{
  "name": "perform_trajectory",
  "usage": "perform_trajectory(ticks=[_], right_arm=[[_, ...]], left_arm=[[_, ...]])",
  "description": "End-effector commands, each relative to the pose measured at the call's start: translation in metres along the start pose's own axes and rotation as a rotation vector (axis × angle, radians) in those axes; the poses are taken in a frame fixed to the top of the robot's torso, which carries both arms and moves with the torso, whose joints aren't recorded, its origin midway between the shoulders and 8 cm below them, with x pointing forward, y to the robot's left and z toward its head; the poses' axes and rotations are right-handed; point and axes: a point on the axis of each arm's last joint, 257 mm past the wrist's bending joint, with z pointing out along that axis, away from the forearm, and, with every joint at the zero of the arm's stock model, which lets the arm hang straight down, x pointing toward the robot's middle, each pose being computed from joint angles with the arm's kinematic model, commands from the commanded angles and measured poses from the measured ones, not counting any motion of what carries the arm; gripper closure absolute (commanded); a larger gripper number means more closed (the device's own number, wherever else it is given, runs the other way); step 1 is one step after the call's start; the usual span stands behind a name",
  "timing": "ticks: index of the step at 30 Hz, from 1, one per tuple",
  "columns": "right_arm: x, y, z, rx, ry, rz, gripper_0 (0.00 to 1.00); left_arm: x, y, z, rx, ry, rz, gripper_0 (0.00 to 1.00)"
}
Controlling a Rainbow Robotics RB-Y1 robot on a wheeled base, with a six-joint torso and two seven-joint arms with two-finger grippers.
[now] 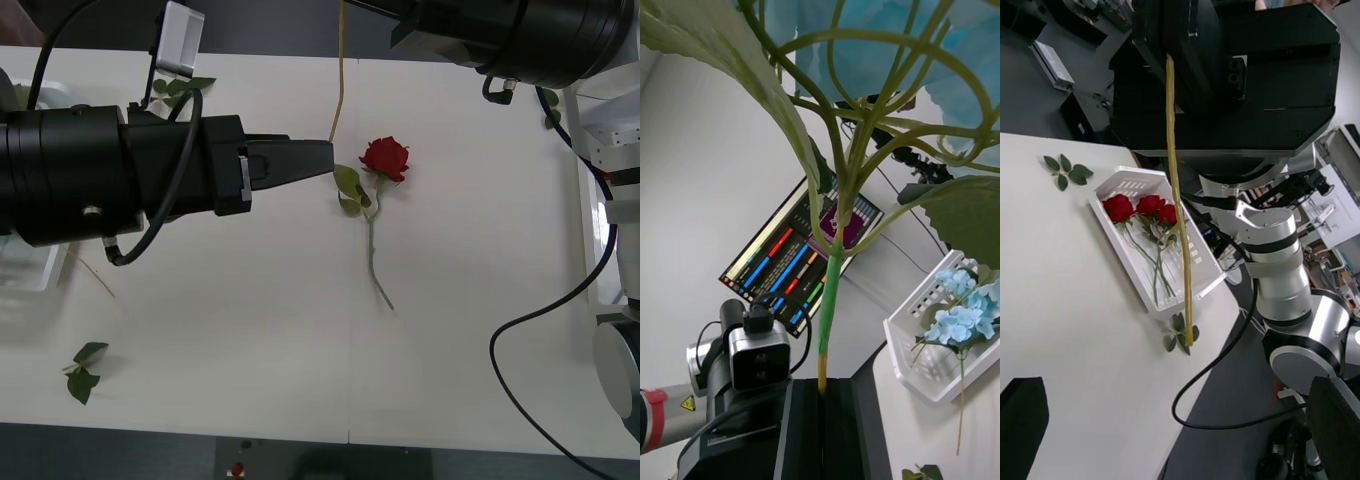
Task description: Put the red flowers into the right box and the blue flowers into the left box
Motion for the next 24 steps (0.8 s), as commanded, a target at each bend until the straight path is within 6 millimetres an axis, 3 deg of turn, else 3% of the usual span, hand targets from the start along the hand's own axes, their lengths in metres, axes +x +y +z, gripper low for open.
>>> perform_trajectory(ticks=[1, 8, 20, 21, 22, 23, 24], right_arm=[[-0.005, 0.017, 0.008, -0.026, 0.010, -0.061, 1.00], [-0.005, 0.017, 0.008, -0.026, 0.010, -0.061, 1.00], [-0.005, 0.017, 0.008, -0.026, 0.010, -0.061, 1.00], [-0.005, 0.017, 0.008, -0.026, 0.010, -0.061, 1.00], [-0.005, 0.017, 0.008, -0.026, 0.010, -0.061, 1.00], [-0.005, 0.017, 0.008, -0.026, 0.010, -0.061, 1.00], [-0.005, 0.017, 0.008, -0.026, 0.010, -0.061, 1.00]], left_arm=[[-0.031, -0.019, 0.007, 0.020, -0.067, -0.003, 0.00], [-0.064, -0.014, 0.025, -0.002, -0.139, -0.007, 0.00], [-0.078, -0.004, 0.044, -0.030, -0.155, 0.005, 0.00], [-0.076, -0.004, 0.046, -0.029, -0.151, 0.008, 0.10], [-0.075, -0.003, 0.046, -0.031, -0.148, 0.008, 0.31], [-0.074, -0.003, 0.047, -0.032, -0.147, 0.010, 0.41], [-0.073, -0.005, 0.049, -0.030, -0.143, 0.012, 0.62]])
